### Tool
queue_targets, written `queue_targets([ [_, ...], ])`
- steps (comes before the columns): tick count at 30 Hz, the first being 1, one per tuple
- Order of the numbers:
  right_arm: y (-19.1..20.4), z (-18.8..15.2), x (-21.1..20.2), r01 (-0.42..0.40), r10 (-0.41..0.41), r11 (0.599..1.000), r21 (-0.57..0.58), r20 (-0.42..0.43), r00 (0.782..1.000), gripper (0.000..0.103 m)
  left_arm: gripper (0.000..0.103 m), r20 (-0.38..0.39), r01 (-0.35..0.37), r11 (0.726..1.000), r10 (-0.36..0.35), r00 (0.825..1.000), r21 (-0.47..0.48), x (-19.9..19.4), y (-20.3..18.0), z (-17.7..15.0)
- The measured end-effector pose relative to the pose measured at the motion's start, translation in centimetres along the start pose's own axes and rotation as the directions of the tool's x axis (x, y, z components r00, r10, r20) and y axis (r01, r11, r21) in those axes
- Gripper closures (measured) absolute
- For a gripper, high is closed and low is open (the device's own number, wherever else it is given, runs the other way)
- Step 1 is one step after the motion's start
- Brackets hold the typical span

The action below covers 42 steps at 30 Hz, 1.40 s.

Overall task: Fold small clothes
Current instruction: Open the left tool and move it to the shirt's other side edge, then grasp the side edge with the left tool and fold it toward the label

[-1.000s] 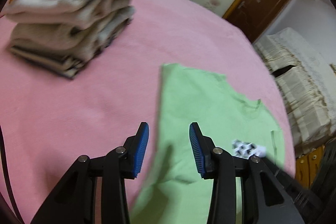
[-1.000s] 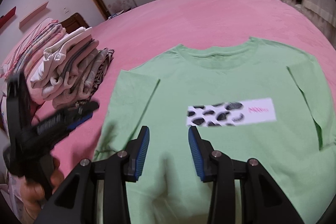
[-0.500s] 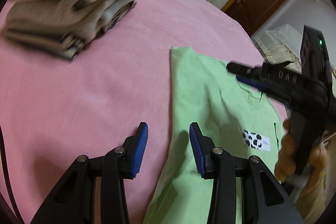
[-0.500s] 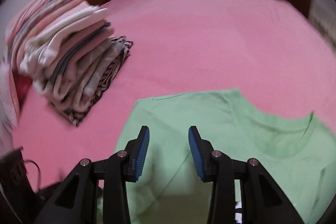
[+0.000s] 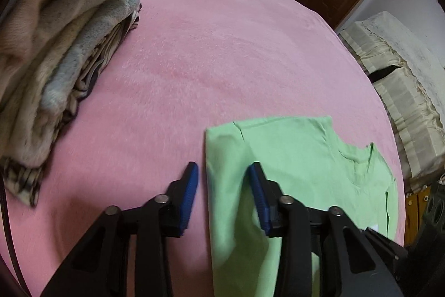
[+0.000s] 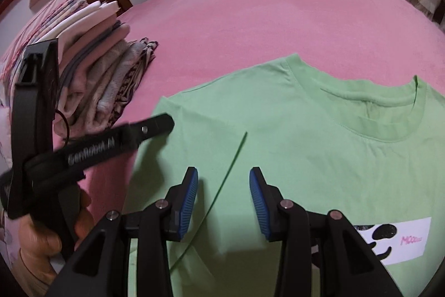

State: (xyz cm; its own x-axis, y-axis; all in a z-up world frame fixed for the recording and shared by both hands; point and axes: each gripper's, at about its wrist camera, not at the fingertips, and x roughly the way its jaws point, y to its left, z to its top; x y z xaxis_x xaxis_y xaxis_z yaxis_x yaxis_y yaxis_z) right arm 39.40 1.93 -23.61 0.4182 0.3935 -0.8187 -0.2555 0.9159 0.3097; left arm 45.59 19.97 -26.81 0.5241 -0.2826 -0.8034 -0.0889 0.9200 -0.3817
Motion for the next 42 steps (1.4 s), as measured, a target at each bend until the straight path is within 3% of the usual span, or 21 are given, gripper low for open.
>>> queue_targets([
  [1,-0.2,0.1,0.3,-0.001,0.001,1.000,0.010,-0.002,1.000,0.064,0.087,-0.008,-0.009,1.000,0.009,1.000,0.006,0.3,0.0,0.1],
  [2,-0.3,0.2,0.5,-0.001,0.001,1.000,0.017,-0.002,1.000,0.064,0.093,-0.015,-0.019,1.000,0.019,1.000,0.014,0.7,-0.1,0.4],
  [4,-0.5,0.4,0.8,-0.004,0.004,1.000,0.027,0.001,1.000,0.064,0.096,-0.009,-0.036,0.999,0.036,0.999,0.027,1.0,-0.2,0.7],
  [12,0.0,1.4,2.1,0.015,-0.015,1.000,0.014,0.012,1.000,0.064,0.096,0.038,-0.051,0.998,0.050,0.998,0.036,-0.1,1.2,0.7],
  [18,0.6,1.4,2.3,0.052,-0.051,0.998,-0.026,0.011,0.999,0.064,0.095,0.029,-0.048,0.998,0.047,0.998,0.046,-0.2,2.6,1.0],
  [20,0.5,1.3,1.7,0.032,-0.032,0.999,-0.013,0.008,0.999,0.064,0.091,0.027,-0.059,0.996,0.057,0.998,0.068,-0.7,2.1,0.9],
  [22,0.5,0.9,0.7,0.008,-0.008,1.000,-0.004,0.015,1.000,0.064,0.078,0.032,-0.079,0.993,0.077,0.997,0.092,-1.9,1.7,0.5],
  [26,0.8,-0.8,-2.5,-0.019,0.019,1.000,-0.013,0.043,0.999,0.064,0.074,0.049,-0.061,0.993,0.056,0.997,0.104,-5.8,1.2,-2.1],
  [31,0.8,-4.2,-5.8,-0.073,0.072,0.997,0.003,0.053,0.996,0.064,0.074,0.010,-0.024,0.999,0.024,1.000,0.038,-9.5,2.5,-7.8],
  [35,1.8,-6.8,-6.8,-0.079,0.079,0.997,-0.009,0.047,0.996,0.064,0.074,-0.011,-0.006,1.000,0.005,1.000,-0.008,-9.8,2.8,-11.1],
  [42,2.5,-9.1,-6.4,-0.078,0.078,0.997,0.000,0.020,0.997,0.064,0.078,-0.016,0.020,1.000,-0.020,1.000,-0.002,-9.4,1.0,-13.0],
])
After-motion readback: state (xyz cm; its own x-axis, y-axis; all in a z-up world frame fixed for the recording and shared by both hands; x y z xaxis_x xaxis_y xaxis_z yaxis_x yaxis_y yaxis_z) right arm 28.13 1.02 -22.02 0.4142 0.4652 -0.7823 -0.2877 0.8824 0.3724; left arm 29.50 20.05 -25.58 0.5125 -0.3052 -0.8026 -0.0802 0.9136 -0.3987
